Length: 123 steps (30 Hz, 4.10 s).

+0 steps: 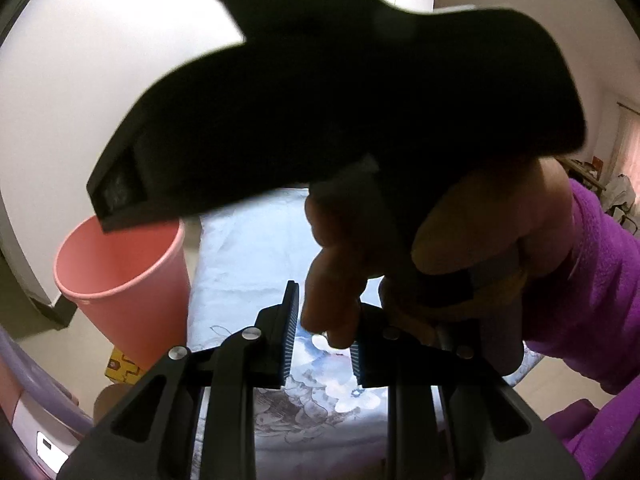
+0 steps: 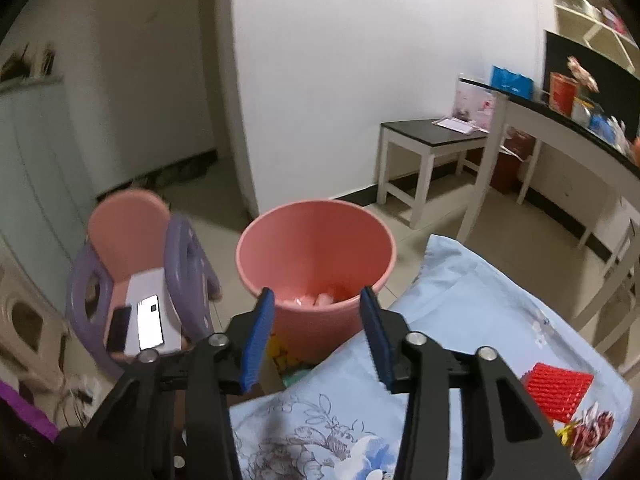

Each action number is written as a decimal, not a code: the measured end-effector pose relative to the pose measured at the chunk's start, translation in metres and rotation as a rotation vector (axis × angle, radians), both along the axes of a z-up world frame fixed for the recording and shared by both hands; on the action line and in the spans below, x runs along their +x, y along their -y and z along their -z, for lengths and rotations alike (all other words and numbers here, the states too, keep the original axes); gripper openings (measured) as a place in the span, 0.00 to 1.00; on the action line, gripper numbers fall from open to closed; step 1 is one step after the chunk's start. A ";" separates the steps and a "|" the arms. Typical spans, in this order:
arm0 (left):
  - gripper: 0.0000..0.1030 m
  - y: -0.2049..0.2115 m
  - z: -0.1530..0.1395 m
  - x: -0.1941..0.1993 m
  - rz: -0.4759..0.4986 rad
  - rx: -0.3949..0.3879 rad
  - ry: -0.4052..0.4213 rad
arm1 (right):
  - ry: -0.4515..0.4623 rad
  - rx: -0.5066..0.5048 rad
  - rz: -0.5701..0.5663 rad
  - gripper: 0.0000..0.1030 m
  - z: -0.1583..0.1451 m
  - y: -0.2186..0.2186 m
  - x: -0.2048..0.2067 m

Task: Collect trash
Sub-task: 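Lower the left tool onto the red foam net while right tool reaches the candy wrappers, then grasp the red foam net with left tool while right tool grasps the pink candy wrapper, then carry both items over the pink bucket and open both tools to drop them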

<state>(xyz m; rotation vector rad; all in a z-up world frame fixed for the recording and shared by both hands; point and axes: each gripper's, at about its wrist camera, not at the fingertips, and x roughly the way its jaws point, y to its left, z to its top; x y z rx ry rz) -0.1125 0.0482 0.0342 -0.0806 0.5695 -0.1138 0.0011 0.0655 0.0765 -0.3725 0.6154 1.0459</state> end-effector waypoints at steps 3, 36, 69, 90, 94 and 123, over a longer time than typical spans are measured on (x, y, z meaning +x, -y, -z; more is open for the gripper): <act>0.22 0.000 0.001 0.002 -0.006 0.015 -0.010 | 0.001 -0.026 -0.015 0.34 0.004 -0.006 0.001; 0.30 0.013 0.025 0.051 0.046 0.072 -0.136 | -0.042 0.049 0.245 0.08 0.021 0.051 0.060; 0.30 0.121 0.034 0.257 0.141 0.003 -0.160 | -0.132 0.127 0.863 0.43 0.077 0.317 0.118; 0.02 0.038 0.029 0.212 0.044 -0.139 -0.157 | -0.266 0.213 0.853 0.43 0.097 0.298 0.150; 0.02 0.032 0.020 0.195 0.050 -0.151 -0.145 | -0.287 0.211 0.853 0.43 0.101 0.293 0.155; 0.02 -0.056 -0.038 0.117 -0.050 -0.198 0.052 | -0.157 0.251 0.651 0.09 0.020 0.199 0.115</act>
